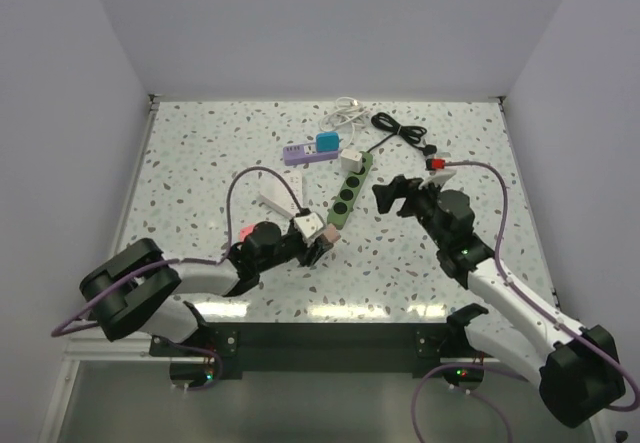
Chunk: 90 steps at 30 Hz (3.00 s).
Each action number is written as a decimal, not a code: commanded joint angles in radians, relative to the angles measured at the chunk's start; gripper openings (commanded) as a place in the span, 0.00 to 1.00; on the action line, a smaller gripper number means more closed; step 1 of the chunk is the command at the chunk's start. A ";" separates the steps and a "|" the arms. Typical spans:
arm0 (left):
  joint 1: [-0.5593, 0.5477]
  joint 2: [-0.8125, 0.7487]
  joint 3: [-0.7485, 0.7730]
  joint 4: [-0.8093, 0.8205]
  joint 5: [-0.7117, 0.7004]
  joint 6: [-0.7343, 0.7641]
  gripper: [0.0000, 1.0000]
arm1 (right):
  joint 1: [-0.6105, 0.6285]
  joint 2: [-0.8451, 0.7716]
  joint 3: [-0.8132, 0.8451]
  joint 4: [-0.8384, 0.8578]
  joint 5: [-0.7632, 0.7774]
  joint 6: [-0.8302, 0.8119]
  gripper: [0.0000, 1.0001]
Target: Insert the plug
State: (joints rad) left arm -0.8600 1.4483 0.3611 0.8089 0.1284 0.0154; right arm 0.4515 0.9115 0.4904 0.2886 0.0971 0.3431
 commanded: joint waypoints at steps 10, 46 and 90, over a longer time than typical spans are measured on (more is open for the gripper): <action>-0.004 -0.244 0.050 0.182 0.077 0.067 0.00 | 0.001 0.092 0.082 0.228 -0.614 0.338 0.95; -0.004 -0.194 0.133 0.133 0.085 0.121 0.38 | 0.036 0.210 0.085 0.377 -0.697 0.413 0.00; 0.121 0.480 0.299 0.245 0.115 -0.457 0.97 | 0.036 -0.068 0.163 -0.195 0.046 0.039 0.00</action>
State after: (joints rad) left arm -0.7231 1.9118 0.6651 0.9722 0.1883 -0.3744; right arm 0.4896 0.8467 0.6395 0.0750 0.1150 0.3985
